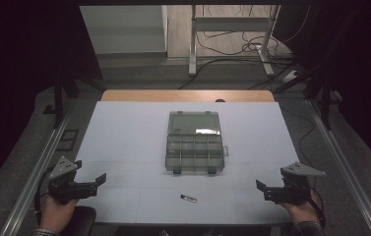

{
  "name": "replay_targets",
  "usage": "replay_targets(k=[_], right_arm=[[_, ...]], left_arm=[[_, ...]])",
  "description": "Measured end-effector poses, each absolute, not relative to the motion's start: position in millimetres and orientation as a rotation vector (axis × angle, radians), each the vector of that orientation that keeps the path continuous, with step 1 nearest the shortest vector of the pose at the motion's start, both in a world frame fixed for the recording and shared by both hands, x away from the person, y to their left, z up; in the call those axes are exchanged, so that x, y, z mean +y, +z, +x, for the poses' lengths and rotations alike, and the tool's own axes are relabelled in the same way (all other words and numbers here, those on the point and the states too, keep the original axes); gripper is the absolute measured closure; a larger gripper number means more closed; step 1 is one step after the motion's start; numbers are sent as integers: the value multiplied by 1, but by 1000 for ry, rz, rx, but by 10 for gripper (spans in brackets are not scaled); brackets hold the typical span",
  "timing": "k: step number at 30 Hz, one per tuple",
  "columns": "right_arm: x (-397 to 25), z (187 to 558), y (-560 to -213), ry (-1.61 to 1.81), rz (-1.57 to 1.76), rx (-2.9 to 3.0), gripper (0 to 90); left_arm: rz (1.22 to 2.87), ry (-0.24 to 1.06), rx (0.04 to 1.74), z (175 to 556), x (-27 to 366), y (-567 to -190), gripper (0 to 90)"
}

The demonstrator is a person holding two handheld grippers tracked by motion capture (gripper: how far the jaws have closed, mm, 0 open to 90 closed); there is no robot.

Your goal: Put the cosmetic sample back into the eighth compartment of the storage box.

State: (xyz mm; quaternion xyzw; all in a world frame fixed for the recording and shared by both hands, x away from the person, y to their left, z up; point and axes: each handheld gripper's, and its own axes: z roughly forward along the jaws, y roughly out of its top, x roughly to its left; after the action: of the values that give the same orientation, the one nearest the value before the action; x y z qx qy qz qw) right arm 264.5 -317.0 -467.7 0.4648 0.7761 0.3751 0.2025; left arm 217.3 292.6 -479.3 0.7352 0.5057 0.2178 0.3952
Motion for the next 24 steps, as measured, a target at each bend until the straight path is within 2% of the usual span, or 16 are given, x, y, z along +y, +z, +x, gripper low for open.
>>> replay_targets(k=[24], right_arm=[[-312, 267, -469, 983, 1292, 2205, 0]], left_arm=[[1860, 529, 1277, 218, 294, -480, 20]])
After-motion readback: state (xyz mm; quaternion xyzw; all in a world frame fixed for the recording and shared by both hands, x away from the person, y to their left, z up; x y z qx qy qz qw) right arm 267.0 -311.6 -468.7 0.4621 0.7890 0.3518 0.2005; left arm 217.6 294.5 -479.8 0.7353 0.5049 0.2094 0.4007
